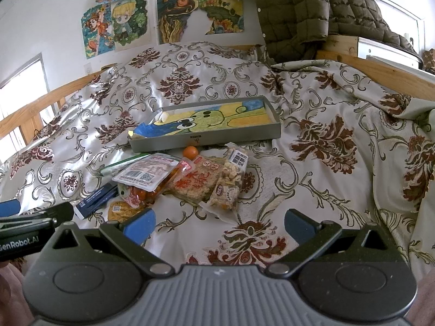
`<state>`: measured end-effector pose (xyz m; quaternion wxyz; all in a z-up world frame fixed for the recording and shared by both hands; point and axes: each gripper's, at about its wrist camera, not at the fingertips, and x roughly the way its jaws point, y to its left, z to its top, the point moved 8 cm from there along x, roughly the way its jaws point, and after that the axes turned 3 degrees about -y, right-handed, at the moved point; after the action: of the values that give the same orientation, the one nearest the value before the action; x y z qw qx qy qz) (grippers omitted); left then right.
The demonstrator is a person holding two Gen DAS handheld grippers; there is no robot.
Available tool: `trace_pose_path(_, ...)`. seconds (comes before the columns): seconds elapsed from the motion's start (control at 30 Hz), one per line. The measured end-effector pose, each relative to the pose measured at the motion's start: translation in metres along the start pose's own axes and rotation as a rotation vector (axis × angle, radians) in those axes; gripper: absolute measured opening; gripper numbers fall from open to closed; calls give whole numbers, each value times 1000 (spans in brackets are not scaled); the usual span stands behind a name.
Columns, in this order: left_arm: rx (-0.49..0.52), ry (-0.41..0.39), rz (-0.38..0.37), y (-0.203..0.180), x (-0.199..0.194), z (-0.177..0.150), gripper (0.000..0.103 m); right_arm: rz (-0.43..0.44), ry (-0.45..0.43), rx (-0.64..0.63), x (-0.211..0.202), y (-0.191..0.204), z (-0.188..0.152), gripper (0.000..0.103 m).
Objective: Organize snacks
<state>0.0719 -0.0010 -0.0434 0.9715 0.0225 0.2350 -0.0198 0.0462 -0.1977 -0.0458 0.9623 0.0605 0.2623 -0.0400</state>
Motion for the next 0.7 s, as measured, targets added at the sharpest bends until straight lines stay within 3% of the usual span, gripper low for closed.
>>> trace_pose_path(0.7, 1, -1, 1, 1, 0, 0, 102, -6, 0, -6, 0, -1, 1, 103)
